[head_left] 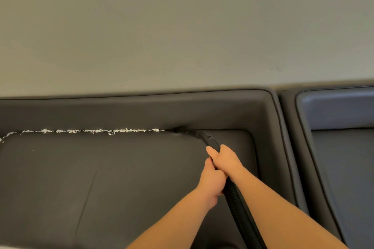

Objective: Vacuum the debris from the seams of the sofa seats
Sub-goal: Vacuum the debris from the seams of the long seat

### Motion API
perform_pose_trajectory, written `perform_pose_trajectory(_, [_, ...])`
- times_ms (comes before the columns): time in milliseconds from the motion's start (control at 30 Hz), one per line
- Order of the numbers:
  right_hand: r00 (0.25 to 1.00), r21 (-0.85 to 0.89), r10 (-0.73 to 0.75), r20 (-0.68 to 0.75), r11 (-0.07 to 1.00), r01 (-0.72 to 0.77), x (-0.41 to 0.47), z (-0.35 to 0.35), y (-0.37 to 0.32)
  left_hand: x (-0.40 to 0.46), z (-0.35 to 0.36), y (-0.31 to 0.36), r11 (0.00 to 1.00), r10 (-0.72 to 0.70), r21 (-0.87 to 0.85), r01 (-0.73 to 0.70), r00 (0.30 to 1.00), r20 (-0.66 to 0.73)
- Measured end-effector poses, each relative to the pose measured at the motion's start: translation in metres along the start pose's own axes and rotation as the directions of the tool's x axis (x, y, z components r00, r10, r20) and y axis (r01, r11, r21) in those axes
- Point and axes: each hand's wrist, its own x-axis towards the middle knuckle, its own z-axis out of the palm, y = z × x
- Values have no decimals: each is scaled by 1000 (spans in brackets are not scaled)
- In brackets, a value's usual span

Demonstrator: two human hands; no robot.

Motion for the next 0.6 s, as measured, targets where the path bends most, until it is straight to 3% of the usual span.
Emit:
perform_pose_trajectory(133, [999, 75, -35, -19, 997, 36, -37, -1, 27, -35, 0, -24, 999, 35, -24, -33, 998, 55])
perform_pose_trajectory(367, [989, 61, -103, -104, 992, 110, -98, -9, 40, -79, -2, -58, 979, 120, -183, -87, 976, 183])
perform_pose_trajectory(600, [971, 100, -91, -223, 988, 116, -162, 40, 26, -124, -47, -105, 973, 157, -215, -85, 926, 344])
